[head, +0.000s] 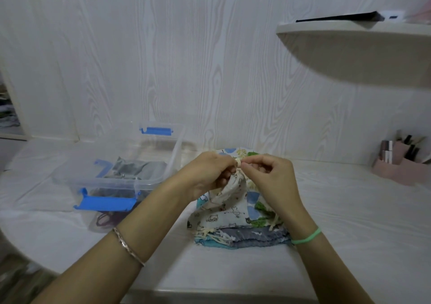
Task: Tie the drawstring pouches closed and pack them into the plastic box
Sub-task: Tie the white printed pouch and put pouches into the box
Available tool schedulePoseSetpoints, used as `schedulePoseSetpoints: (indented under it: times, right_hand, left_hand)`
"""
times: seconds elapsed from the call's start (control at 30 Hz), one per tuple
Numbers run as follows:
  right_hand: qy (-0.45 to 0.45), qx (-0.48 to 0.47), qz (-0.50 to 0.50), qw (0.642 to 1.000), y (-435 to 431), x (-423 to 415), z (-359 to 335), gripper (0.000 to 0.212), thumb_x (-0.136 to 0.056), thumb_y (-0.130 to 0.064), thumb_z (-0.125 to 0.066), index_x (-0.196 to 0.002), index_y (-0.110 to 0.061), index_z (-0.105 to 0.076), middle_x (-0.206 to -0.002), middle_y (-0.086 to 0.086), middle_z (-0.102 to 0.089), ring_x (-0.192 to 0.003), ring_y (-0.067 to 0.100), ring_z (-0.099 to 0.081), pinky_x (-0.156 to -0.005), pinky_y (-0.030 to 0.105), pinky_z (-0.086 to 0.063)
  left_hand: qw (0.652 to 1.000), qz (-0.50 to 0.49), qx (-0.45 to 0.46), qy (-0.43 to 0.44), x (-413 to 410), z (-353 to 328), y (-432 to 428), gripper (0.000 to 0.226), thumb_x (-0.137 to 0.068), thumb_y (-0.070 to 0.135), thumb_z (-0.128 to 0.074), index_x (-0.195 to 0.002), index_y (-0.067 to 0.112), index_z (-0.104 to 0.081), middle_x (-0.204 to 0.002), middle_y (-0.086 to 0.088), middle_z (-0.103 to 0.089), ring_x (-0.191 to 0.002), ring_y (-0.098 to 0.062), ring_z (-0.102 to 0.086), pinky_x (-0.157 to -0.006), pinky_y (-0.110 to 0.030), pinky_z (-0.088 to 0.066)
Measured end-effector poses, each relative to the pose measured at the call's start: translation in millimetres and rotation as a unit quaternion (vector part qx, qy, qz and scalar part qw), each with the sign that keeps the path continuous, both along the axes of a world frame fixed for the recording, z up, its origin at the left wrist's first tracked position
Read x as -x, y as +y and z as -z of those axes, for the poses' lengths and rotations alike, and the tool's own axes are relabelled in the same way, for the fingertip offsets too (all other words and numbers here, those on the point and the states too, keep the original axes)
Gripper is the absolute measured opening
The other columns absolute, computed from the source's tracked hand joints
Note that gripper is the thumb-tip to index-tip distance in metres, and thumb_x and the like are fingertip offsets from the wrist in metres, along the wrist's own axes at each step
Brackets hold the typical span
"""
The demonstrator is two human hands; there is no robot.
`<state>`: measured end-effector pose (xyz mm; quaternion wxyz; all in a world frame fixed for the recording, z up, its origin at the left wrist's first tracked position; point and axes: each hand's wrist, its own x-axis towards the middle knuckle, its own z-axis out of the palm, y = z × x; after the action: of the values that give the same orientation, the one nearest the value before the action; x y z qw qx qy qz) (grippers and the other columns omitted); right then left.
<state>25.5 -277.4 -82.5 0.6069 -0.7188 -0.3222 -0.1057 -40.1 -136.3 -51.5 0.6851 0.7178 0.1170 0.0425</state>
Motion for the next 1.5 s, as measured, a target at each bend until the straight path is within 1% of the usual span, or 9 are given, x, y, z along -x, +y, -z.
schedulePoseSetpoints:
  times: [0.3,0.67,0.8,0.9,1.03,1.13,1.23,1.33,1.5]
  right_hand:
    - [0.001,0.036,-0.013,0.999,0,-2,-2,0.012,-0.084,-0.018,-0.073,-0.076,-0.026,-0.074,-0.071,0.018,-0.069,-0.063,0.02,-0.057,-0.063,0.039,-0.053]
    - [0.04,0.122,-0.045,0.991,-15,-30,0,0.017,-0.094,-0.015,-0.058,-0.078,-0.012,-0.064,-0.052,-0.016,-0.048,-0.048,-0.001,-0.039,-0.053,0.017,-0.033]
    - [0.07,0.165,-0.107,0.978,-17,-31,-2,0.012,-0.09,-0.008,-0.062,-0.101,-0.013,-0.065,-0.09,-0.004,-0.064,-0.077,0.003,-0.058,-0.071,0.022,-0.047]
    - [0.111,0.242,-0.218,0.939,-13,-31,-1,0.073,-0.079,-0.012,-0.073,-0.14,-0.038,-0.041,-0.14,-0.008,-0.049,-0.128,0.006,-0.047,-0.103,0.032,-0.046]
    - [0.029,0.183,-0.17,0.968,8,-25,-11,0.024,-0.085,-0.016,-0.072,-0.108,-0.018,-0.07,-0.099,0.004,-0.073,-0.092,0.016,-0.068,-0.081,0.039,-0.056]
    - [-0.047,0.064,-0.045,0.996,23,-23,-26,0.009,-0.087,-0.018,-0.069,-0.095,-0.016,-0.067,-0.086,-0.005,-0.069,-0.081,0.005,-0.065,-0.073,0.024,-0.05]
    - [-0.108,-0.058,0.001,0.992,41,-6,-51,0.012,-0.086,-0.009,-0.065,-0.097,-0.013,-0.062,-0.086,-0.011,-0.065,-0.082,0.001,-0.062,-0.072,0.016,-0.048]
    - [-0.183,-0.076,-0.038,0.979,59,18,-76,0.017,-0.084,-0.002,-0.063,-0.098,-0.011,-0.059,-0.086,-0.012,-0.061,-0.08,0.001,-0.058,-0.072,0.016,-0.047]
    - [-0.248,0.021,-0.143,0.958,105,37,-92,0.017,-0.085,-0.005,-0.064,-0.098,-0.015,-0.058,-0.086,-0.013,-0.06,-0.081,0.006,-0.059,-0.075,0.027,-0.051]
  left_hand:
    - [0.999,0.016,0.042,-0.03,1,8,10,0.015,-0.091,0.008,-0.061,-0.096,-0.004,-0.069,-0.071,-0.006,-0.061,-0.054,-0.008,-0.052,-0.054,-0.015,-0.049]
    - [0.985,-0.118,-0.007,-0.125,2,22,5,0.011,-0.089,0.007,-0.064,-0.093,0.014,-0.072,-0.074,-0.002,-0.07,-0.064,-0.007,-0.057,-0.06,-0.015,-0.047]
    - [0.986,-0.126,0.021,-0.111,0,28,7,0.014,-0.091,0.006,-0.061,-0.1,0.009,-0.071,-0.073,0.0,-0.068,-0.056,-0.002,-0.056,-0.059,-0.015,-0.046]
    - [0.991,-0.08,0.039,-0.1,1,23,12,0.018,-0.093,0.005,-0.057,-0.104,0.009,-0.07,-0.08,-0.002,-0.069,-0.071,-0.007,-0.062,-0.07,-0.019,-0.051]
    - [0.975,-0.131,-0.131,-0.121,6,15,6,0.017,-0.094,0.017,-0.056,-0.108,0.017,-0.065,-0.092,0.001,-0.064,-0.083,-0.015,-0.062,-0.069,-0.026,-0.051]
    - [0.939,-0.211,-0.204,-0.178,19,-1,2,0.029,-0.096,0.034,-0.051,-0.076,0.016,-0.063,-0.067,0.003,-0.058,-0.062,-0.011,-0.053,-0.06,-0.024,-0.043]
    - [0.987,-0.12,-0.077,-0.067,28,-32,12,0.066,-0.097,0.059,-0.028,-0.078,0.009,-0.066,-0.065,-0.003,-0.066,-0.051,-0.011,-0.054,-0.048,-0.022,-0.041]
    - [0.978,0.046,0.2,0.028,28,-60,42,0.1,-0.085,0.079,-0.014,-0.115,-0.009,-0.05,-0.119,-0.028,-0.062,-0.09,-0.035,-0.07,-0.074,-0.041,-0.06]
    - [0.93,-0.023,0.354,-0.092,36,-98,96,0.066,-0.096,0.054,-0.035,-0.096,-0.008,-0.058,-0.084,-0.026,-0.069,-0.069,-0.035,-0.071,-0.061,-0.047,-0.059]
